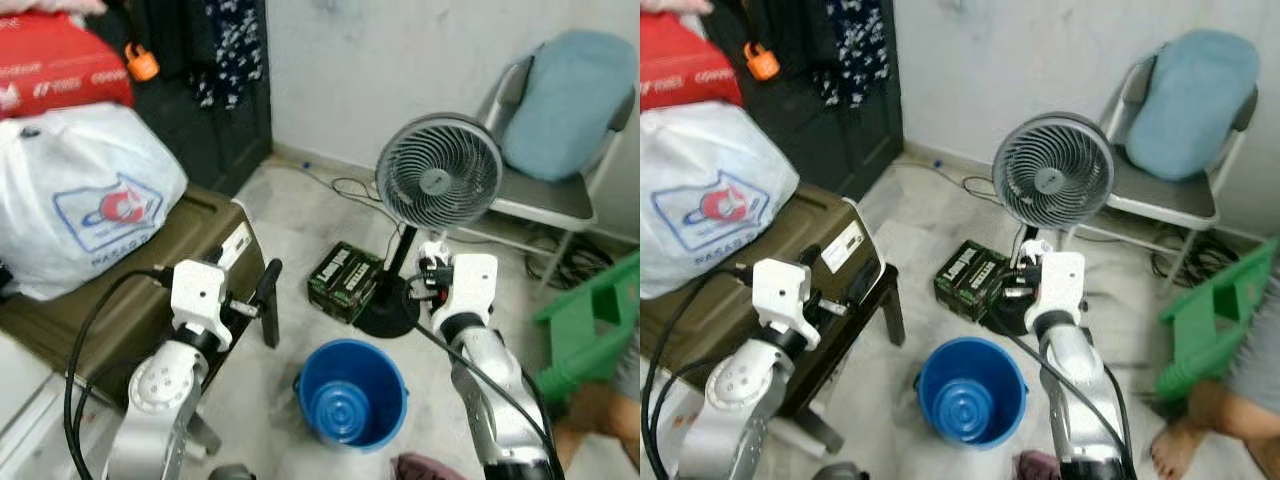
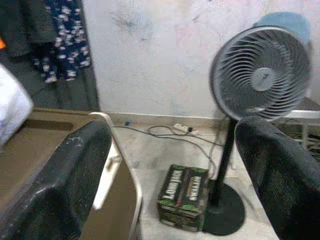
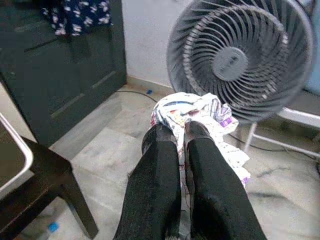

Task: Clean up the room

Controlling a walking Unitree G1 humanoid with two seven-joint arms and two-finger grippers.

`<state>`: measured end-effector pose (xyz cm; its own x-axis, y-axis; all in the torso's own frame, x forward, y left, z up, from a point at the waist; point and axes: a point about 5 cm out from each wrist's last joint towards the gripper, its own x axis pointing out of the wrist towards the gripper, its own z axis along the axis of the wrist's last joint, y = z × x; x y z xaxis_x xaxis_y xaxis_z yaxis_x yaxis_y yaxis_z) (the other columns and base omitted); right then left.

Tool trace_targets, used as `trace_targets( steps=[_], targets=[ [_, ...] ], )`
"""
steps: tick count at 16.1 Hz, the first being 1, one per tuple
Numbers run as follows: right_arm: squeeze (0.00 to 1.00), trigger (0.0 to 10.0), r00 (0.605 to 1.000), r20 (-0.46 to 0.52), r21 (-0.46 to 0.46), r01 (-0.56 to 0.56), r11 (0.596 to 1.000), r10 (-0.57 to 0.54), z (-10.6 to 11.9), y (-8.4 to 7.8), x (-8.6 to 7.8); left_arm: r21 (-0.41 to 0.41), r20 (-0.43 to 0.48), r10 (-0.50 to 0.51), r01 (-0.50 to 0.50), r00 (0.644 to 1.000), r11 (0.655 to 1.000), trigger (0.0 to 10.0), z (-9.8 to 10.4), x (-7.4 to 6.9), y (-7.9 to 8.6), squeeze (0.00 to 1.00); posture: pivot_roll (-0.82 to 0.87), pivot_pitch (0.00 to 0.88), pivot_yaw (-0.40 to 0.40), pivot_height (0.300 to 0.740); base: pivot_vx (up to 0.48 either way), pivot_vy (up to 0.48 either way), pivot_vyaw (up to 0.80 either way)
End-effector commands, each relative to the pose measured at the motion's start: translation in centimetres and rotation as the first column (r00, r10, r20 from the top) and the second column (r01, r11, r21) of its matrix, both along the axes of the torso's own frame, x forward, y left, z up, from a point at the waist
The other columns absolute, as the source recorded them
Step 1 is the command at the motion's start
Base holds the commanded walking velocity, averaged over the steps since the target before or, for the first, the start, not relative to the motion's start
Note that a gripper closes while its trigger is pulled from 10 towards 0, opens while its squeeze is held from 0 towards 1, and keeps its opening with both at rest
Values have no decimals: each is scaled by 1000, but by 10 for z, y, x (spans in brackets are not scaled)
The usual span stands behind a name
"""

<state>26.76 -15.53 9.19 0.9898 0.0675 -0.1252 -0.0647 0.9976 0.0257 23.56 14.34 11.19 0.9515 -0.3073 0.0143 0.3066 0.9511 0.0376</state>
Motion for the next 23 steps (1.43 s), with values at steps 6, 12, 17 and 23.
trace_targets(
  steps=[6,12,17,23],
  targets=[
    [0,10000,1000,27,-2,-16,1000,16,5,4,2,2,-14,4,-4,1000,1000,10000,-3,1,0,0,-14,0,-42,740,283,0,0],
    [0,10000,1000,-8,2,-12,1000,12,1,5,5,10,-22,3,-3,1000,1000,10000,-4,0,-1,0,1,0,-49,740,0,0,0],
    [0,10000,965,-246,-131,63,989,-94,-32,-10,13,131,-46,-241,245,969,961,10000,-7,-4,-2,0,14,0,-55,740,0,0,0],
    [0,10000,927,-341,-197,91,976,-156,-50,-6,29,200,-31,-320,320,947,926,10000,-1,-15,-9,0,34,55,-14,740,0,0,0]
  ],
)
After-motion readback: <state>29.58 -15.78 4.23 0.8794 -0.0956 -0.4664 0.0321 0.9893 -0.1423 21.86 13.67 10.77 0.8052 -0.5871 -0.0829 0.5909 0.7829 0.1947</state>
